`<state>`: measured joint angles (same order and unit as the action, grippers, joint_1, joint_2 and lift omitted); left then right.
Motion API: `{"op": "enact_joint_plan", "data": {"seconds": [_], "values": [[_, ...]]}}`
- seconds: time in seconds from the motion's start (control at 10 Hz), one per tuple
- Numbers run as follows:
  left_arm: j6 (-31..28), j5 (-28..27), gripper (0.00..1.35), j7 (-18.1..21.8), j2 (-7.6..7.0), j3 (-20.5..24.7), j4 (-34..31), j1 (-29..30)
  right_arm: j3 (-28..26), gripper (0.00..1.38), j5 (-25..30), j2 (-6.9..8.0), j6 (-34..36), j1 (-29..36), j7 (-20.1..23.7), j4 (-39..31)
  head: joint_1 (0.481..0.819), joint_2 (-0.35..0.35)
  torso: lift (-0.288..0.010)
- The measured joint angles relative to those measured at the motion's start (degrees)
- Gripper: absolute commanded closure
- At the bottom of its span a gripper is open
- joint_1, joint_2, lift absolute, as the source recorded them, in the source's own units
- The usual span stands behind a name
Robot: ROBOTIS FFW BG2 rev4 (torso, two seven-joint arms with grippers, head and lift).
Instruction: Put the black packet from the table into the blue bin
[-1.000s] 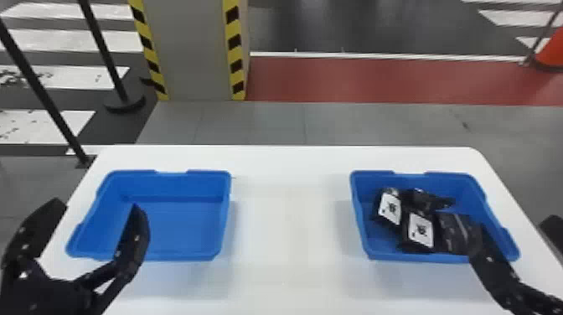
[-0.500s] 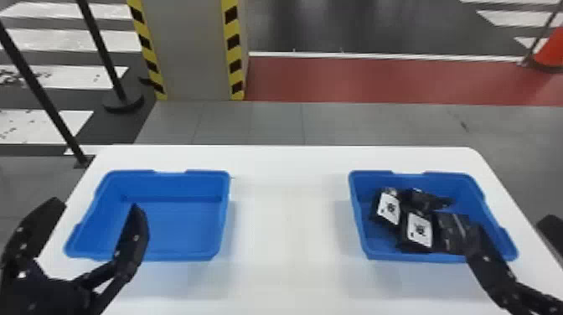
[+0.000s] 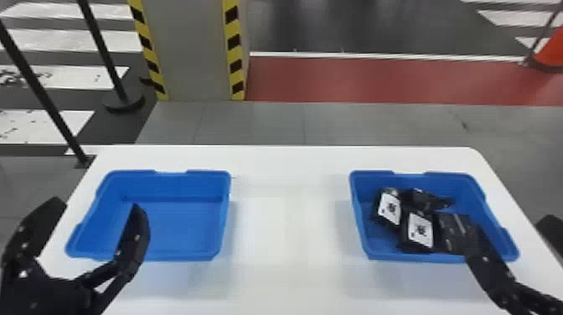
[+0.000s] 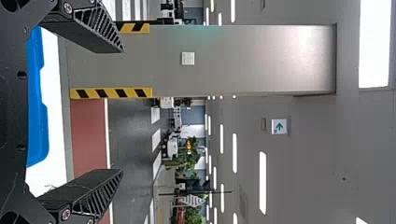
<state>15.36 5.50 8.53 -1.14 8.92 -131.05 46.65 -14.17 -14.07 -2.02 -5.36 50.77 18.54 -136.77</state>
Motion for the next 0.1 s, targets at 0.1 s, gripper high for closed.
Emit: {"op": "enact_joint_plan", "data": {"seconds": [0.1], "values": [[0.07, -0.01, 0.11, 0.0, 0.0, 0.06, 0.04, -0.07, 0.0, 0.13, 0.01, 0.0, 0.02, -0.01, 0.0, 0.06, 0.695, 0.002, -0.11]]}}
